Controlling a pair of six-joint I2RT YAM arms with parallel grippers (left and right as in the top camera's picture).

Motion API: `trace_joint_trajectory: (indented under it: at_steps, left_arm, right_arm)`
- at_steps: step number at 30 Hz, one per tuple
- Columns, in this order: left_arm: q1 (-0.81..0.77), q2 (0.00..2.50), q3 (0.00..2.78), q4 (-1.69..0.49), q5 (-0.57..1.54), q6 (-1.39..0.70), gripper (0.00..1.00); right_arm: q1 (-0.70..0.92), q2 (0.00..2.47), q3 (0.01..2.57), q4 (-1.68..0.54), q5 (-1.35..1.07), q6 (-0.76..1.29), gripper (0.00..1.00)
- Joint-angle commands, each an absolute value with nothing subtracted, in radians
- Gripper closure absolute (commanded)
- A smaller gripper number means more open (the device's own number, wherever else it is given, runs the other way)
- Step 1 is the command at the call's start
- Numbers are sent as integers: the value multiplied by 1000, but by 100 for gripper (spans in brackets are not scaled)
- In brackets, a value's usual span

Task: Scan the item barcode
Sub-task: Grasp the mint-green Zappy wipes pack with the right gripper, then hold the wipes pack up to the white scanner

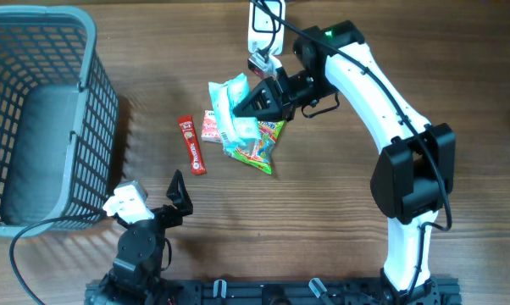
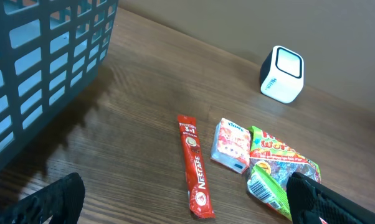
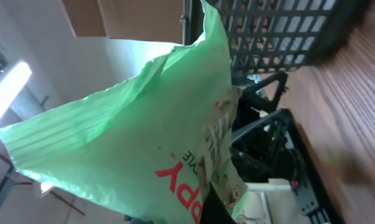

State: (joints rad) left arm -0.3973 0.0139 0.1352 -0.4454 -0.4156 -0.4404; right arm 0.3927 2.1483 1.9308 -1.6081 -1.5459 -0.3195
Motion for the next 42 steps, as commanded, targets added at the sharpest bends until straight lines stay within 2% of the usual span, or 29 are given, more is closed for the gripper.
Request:
trace_joint_trajectory:
  at_steps: [1,22,25,27,29,32,38,42]
  left_arm:
    - [-401,6,129,-443,-428,-453,0]
    - [-401,6,129,-442,-428,-453,0]
    - [-401,6,129,-443,-428,-453,0]
    - [-401,6,129,-443,-428,-453,0]
    - [-401,6,129,-443,-428,-453,0]
    - [-401,6,129,-443,-428,-453,0]
    - [-401,6,129,-443,-428,-453,0]
    - [-401,6,129,-443,-428,-454,0]
  right_arm:
    - [390,2128,1952,-1606,-1622,-333,96]
    - [390,2128,1952,-1606,-1533,-285,96]
    - [389,2128,1952,-1600,-1430,-286,96]
    - [390,2128,1952,-1555,-1269,-284,96]
    - [390,2128,1952,-1446,-1083,-241,96]
    - [390,2128,1952,-1096,-619,54,95]
    - [390,2128,1952,-636,-263,-79,95]
    - [390,2138,1952,-428,-255,-183,96]
